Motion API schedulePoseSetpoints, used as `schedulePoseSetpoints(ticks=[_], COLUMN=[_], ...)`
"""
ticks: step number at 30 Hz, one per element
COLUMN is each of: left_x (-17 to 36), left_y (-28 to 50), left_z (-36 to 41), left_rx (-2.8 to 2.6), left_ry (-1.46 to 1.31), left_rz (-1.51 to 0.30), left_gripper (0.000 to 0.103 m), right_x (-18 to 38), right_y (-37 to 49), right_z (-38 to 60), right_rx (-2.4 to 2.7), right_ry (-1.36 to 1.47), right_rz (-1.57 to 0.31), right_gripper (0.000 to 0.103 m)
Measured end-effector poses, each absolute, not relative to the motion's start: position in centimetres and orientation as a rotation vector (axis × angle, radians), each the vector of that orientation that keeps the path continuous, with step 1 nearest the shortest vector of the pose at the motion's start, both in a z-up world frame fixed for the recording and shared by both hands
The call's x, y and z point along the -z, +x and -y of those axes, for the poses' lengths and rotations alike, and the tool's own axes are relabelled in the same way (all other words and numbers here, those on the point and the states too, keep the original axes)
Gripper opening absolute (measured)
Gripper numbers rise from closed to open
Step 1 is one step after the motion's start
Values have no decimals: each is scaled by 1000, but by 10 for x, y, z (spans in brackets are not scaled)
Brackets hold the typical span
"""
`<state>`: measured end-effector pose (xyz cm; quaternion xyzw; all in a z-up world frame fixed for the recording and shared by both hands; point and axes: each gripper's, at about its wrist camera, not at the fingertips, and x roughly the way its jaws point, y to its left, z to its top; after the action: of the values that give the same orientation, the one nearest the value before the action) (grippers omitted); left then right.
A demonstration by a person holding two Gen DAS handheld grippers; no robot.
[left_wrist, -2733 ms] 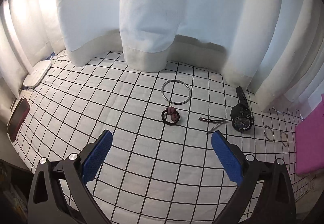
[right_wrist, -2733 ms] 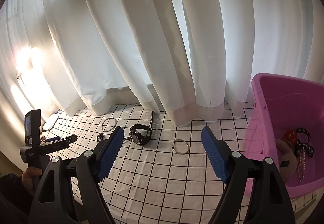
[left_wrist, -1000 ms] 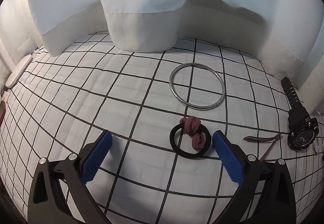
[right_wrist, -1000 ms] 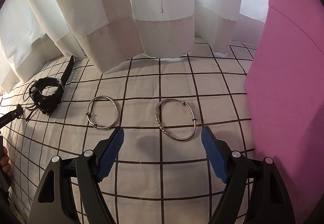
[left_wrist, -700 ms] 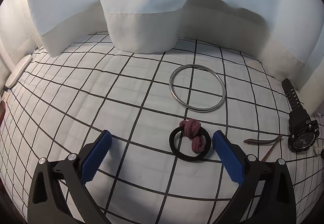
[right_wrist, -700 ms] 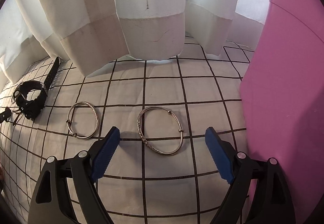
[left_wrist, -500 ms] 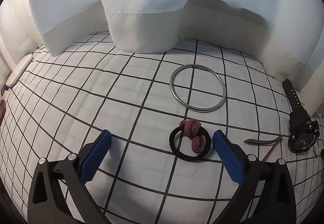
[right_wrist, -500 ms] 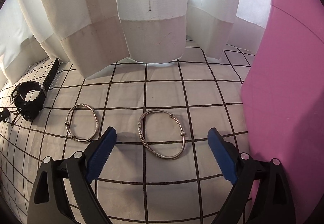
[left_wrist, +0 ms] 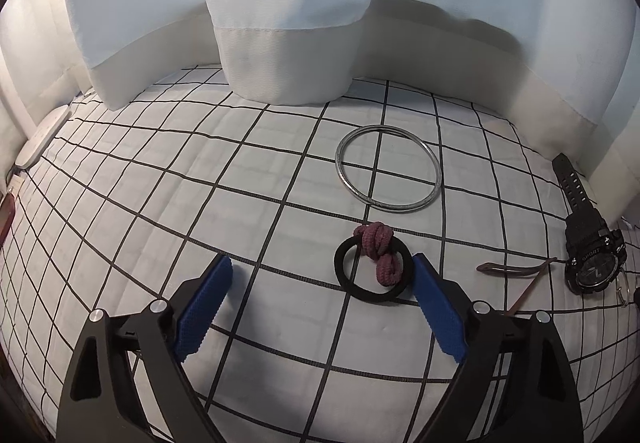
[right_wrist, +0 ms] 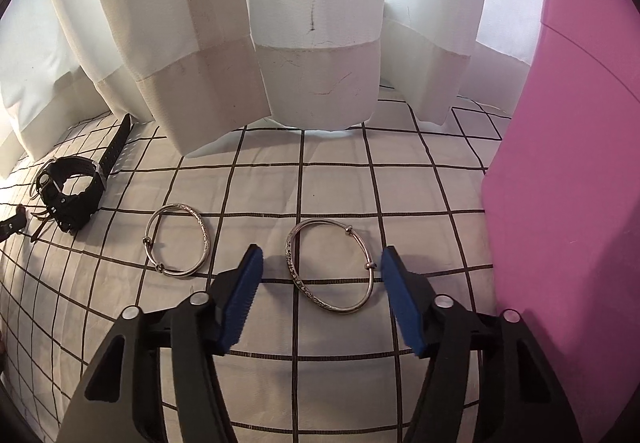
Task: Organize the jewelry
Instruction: 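Close the left tool on the hair tie while the right tool grasps the bangle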
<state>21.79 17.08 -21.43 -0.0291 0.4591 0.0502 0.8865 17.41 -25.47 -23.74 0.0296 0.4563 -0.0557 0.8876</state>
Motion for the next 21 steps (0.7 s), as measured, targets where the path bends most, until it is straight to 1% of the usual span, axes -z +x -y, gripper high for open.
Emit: schedulePoseSetpoints(ticks=[1,2,3,4,5,6,7,9,12,21], left_x=[213,212,211,210,209,208,207,206,204,195], left_y=[216,215,213,211,209,207,207,205,204,198], left_z=[-169,-167,-165,-162,-159,-156,-153,-150,-156,-168], left_rx=[-99,-91,-83,-73,-63,-55,-54,-57,-47,-38], left_ry=[-56,-52,-47,-40,-31,-20,-6,10,-37,-96], left_rz=[-950,-944,-937,-930,-923,-917,-916,-915,-924,-889], left_gripper=[78,75,66,56,48,27,14,12,10,10], right_x=[237,237,237,237,237,237,237,237,238,232], right_y=[174,173,173,172,172,170,169,167,165,158], right_z=[254,253,253,253,253,254,253,252,250,246], right_rx=[113,113,112,112,111,111,110,106,92,50], right_ry=[57,50,47,47,46,46,48,54,60,87], right_rz=[-947,-946,-944,-942,-939,-937,-935,-935,-936,-928], right_gripper=[44,44,44,44,43,43,43,43,43,43])
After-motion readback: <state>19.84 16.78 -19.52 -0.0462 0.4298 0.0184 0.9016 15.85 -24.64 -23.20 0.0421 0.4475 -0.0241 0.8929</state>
